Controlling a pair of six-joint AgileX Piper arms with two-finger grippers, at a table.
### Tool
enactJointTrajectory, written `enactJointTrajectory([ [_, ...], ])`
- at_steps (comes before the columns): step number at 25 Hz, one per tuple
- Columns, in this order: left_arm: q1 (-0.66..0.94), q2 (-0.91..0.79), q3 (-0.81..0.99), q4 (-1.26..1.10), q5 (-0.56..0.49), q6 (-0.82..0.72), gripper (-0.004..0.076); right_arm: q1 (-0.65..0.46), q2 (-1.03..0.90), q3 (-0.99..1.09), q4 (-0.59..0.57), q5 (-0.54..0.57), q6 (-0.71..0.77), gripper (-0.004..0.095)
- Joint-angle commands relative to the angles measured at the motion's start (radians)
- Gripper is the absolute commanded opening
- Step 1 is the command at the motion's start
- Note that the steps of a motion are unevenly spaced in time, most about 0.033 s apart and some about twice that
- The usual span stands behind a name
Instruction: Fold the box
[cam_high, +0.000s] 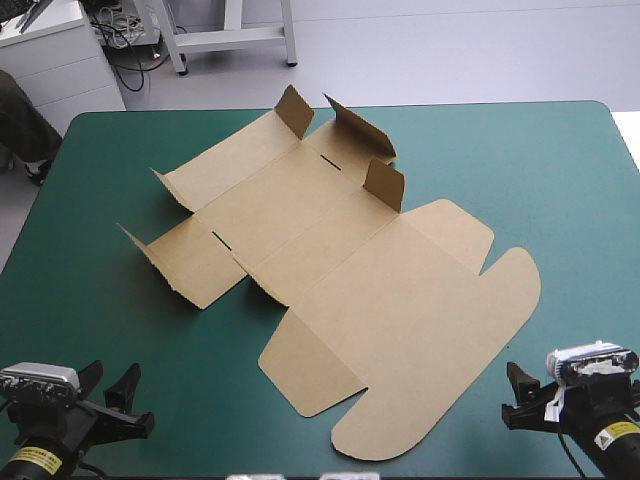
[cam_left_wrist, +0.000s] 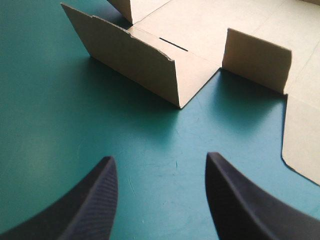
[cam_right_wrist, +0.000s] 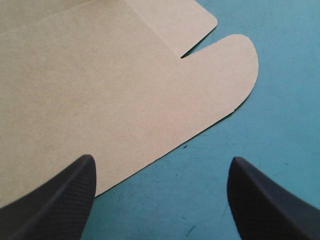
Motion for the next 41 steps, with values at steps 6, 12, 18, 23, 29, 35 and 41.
enactJointTrajectory([
  [6,0.002,0.273,-0.195,0.043,-0.052,-0.024,0.0380,-0.005,0.320,-0.211,0.016,-0.150,-0.064,0.0666],
  [12,0.002,0.493,-0.395,0.101,-0.026,-0.024,0.0380,-0.003,0.686,-0.519,0.087,-0.099,-0.116,0.0666],
  [18,0.002,0.632,-0.487,0.202,0.093,-0.054,0.0380,-0.001,1.065,-0.917,0.132,0.105,-0.140,0.0666],
  [23,0.002,0.630,-0.487,0.202,0.097,-0.054,0.0380,0.104,1.279,-1.176,0.100,0.196,-0.139,0.0666],
  [29,0.002,0.630,-0.487,0.202,0.141,-0.054,0.0380,0.211,1.465,-1.375,0.083,0.247,-0.132,0.0667],
  [35,0.002,0.630,-0.487,0.202,0.174,-0.052,0.0380,0.247,1.665,-1.599,0.067,0.284,-0.112,0.0667],
  [41,0.002,0.630,-0.487,0.202,0.203,-0.047,0.0380,0.247,1.857,-1.829,0.025,0.374,-0.092,0.0667],
])
